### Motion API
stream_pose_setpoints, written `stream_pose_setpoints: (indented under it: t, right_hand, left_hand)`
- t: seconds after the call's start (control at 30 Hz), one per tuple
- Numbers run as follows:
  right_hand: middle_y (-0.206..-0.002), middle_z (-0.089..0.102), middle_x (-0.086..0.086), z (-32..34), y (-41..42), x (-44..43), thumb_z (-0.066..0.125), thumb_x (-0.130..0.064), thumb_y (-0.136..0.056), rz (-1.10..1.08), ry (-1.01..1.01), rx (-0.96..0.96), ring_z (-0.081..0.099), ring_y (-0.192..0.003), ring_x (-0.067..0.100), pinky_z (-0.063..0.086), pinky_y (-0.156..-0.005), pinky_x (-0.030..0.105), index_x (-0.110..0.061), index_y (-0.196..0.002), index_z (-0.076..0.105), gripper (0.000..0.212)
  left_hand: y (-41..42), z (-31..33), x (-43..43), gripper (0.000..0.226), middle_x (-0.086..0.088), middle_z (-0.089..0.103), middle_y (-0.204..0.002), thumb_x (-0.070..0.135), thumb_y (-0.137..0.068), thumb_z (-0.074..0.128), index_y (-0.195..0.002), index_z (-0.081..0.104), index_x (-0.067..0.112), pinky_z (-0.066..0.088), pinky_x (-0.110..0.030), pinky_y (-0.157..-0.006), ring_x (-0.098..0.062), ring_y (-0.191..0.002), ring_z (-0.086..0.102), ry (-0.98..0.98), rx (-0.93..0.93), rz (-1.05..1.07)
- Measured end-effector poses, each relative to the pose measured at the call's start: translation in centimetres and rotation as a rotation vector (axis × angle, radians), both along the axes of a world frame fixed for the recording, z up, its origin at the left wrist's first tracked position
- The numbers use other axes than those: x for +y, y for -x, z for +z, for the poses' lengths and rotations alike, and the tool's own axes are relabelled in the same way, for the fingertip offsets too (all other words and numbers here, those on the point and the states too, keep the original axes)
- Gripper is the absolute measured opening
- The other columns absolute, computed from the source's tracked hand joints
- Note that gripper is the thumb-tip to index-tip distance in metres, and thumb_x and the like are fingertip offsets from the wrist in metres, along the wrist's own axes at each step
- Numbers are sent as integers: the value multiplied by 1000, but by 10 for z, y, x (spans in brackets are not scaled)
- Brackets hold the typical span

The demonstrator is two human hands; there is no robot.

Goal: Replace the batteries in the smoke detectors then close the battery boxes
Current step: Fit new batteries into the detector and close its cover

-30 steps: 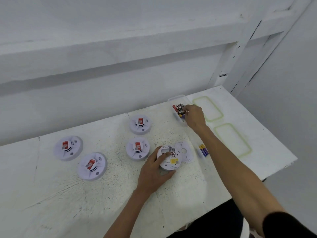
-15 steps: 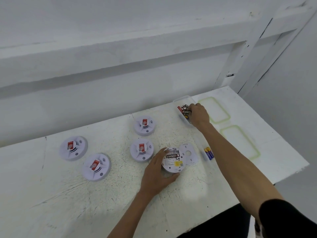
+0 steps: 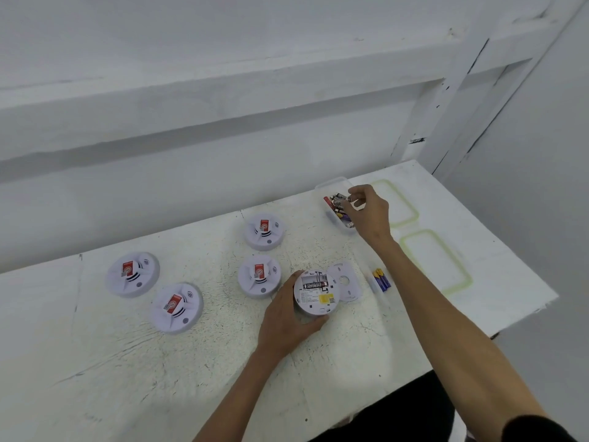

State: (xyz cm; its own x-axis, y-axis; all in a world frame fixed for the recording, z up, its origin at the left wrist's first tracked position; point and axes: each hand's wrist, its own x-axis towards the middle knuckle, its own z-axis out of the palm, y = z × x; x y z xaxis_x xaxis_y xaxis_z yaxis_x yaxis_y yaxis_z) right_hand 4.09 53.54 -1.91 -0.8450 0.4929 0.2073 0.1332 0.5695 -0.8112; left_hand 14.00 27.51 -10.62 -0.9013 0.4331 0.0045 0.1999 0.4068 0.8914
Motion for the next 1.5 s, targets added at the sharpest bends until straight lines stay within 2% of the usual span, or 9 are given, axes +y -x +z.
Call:
stream_pose_setpoints:
  t: [0.27,0.47,0.6,0.73,0.9,1.17,1.23,1.3,1.5]
  right_hand:
    - [-94,72,-5,14,-52,-51,77,-22,-86,14,288,131,64,-81,2,50,-67,13,-12,-102,70,21]
    - [-90,73,-13,-4,-82,-75,75,-22,-87,127,186,68,66,-80,6,53,-65,17,-19,-97,73,11]
    - [-90,73,-13,-19,-97,-84,75,-19,-86,230,115,28,65,-80,12,57,-67,29,-20,-94,74,8]
    - [-89,71,-13,-28,-102,-89,76,-20,-83,332,-34,-9,62,-82,9,55,-68,32,-24,-93,75,11]
    - [-97,68,-14,-34,-101,-92,70,-31,-85,455,-208,-78,54,-92,10,43,-78,22,-33,-97,74,13]
    - [-111,58,-17,-36,-100,-107,73,-60,-74,206,-117,-187,45,-110,12,40,-88,31,-34,-103,59,42]
    - [-108,57,-15,-39,-101,-110,73,-62,-73,177,-64,-253,46,-107,12,43,-87,32,-31,-108,56,50]
    - [-102,61,-13,-42,-102,-114,70,-65,-71,144,-9,-271,55,-101,14,49,-84,33,-30,-106,58,51]
    - [-104,64,-6,-39,-103,-123,78,-31,-76,81,117,-263,60,-97,13,49,-78,20,-25,-113,55,44]
  left_hand:
    - [-2,-1,0,93,28,51,-140,57,-70,86,-148,39,39,45,-25,-108,4,-131,50,13,16,0]
    - [2,-6,3,88,26,54,-138,58,-71,85,-145,40,44,46,-24,-108,7,-127,51,26,-1,9]
    - [0,-11,2,87,36,47,-133,62,-68,83,-139,33,55,35,-2,-100,20,-122,46,18,-10,13]
    - [0,-14,3,95,37,39,-136,70,-63,77,-142,31,45,31,2,-100,25,-122,41,14,-17,12]
    - [1,-13,1,91,34,47,-132,41,-68,93,-139,35,46,38,-1,-96,23,-118,46,-8,-42,29]
    - [2,-17,5,105,30,44,-141,76,-65,74,-151,31,35,36,-7,-104,-1,-132,49,-18,-92,15]
    - [3,-17,6,115,21,47,-147,86,-66,68,-157,26,29,42,-17,-107,1,-134,48,-32,-91,6]
    - [3,-13,5,123,28,42,-146,85,-65,70,-160,20,25,40,-7,-102,16,-129,44,-35,-71,25]
    - [-3,4,3,108,25,35,-148,79,-64,71,-151,21,39,30,3,-100,25,-128,33,-31,-28,34]
